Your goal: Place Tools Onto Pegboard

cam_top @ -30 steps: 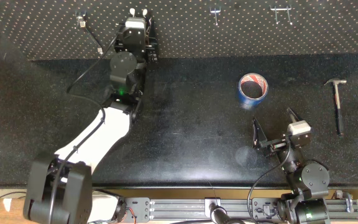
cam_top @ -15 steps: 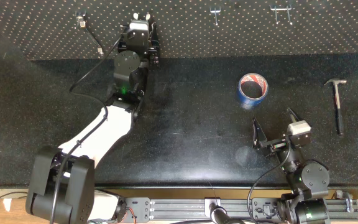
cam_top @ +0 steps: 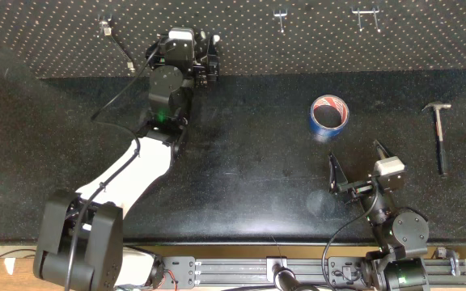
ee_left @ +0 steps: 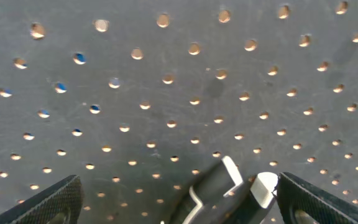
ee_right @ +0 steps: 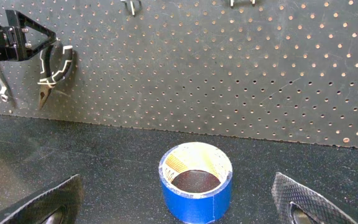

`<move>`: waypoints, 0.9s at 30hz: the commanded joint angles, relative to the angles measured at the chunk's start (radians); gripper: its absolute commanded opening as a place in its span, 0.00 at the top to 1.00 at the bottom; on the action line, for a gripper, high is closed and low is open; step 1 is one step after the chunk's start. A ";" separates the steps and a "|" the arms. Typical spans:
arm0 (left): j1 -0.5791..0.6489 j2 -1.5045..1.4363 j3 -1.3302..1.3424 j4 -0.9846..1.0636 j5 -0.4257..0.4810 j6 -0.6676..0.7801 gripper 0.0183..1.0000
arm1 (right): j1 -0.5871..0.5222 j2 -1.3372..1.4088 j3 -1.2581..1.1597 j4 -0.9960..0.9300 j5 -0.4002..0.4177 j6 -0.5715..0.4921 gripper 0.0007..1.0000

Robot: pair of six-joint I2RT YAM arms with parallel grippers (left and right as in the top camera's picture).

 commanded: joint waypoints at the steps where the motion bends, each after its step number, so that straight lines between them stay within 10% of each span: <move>1: 0.002 -0.042 -0.032 -0.007 0.052 -0.006 0.00 | 0.005 -0.010 -0.004 -0.003 0.002 0.008 0.00; 16: 0.212 -0.968 -0.808 -0.021 0.052 -0.257 0.00 | 0.005 -0.010 -0.004 -0.003 0.001 0.008 0.00; 27: 0.245 -1.384 -0.818 -0.536 0.047 -0.256 0.00 | 0.005 -0.010 -0.004 -0.003 0.002 0.008 0.00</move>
